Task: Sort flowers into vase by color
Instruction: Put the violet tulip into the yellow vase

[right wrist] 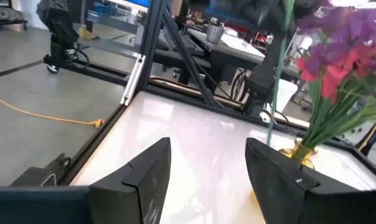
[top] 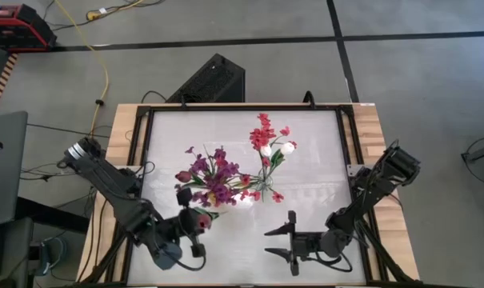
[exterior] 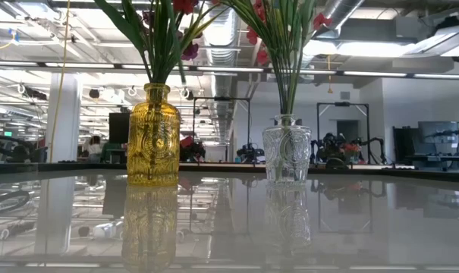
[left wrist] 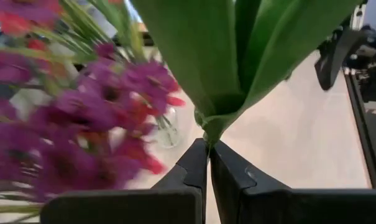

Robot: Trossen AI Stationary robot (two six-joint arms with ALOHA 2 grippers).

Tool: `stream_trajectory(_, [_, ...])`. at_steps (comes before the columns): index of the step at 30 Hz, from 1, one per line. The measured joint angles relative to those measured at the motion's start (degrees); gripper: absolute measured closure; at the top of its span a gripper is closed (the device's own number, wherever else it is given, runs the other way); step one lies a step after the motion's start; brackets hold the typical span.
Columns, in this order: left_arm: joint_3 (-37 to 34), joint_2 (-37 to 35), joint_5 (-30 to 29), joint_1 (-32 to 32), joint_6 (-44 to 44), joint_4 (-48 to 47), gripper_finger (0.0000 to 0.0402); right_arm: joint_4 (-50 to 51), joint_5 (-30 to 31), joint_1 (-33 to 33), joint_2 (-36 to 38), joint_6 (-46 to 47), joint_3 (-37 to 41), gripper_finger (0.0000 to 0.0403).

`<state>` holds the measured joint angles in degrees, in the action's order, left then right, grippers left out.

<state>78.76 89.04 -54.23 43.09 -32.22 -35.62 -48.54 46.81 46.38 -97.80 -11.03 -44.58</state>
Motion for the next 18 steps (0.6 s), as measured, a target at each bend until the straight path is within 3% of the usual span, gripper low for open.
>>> stream_trajectory(10, [0.0, -6.8, 3.7, -0.6, 9.2, -4.6, 0.0401, 0.1, -0.2, -0.1, 0.0, 0.2, 0.0, 0.0170])
stream_trajectory(18, [0.0, -8.3, 4.0, -3.0, 9.7, -10.6, 0.0401, 0.0, -0.2, -0.1, 0.0, 0.1, 0.0, 0.0170])
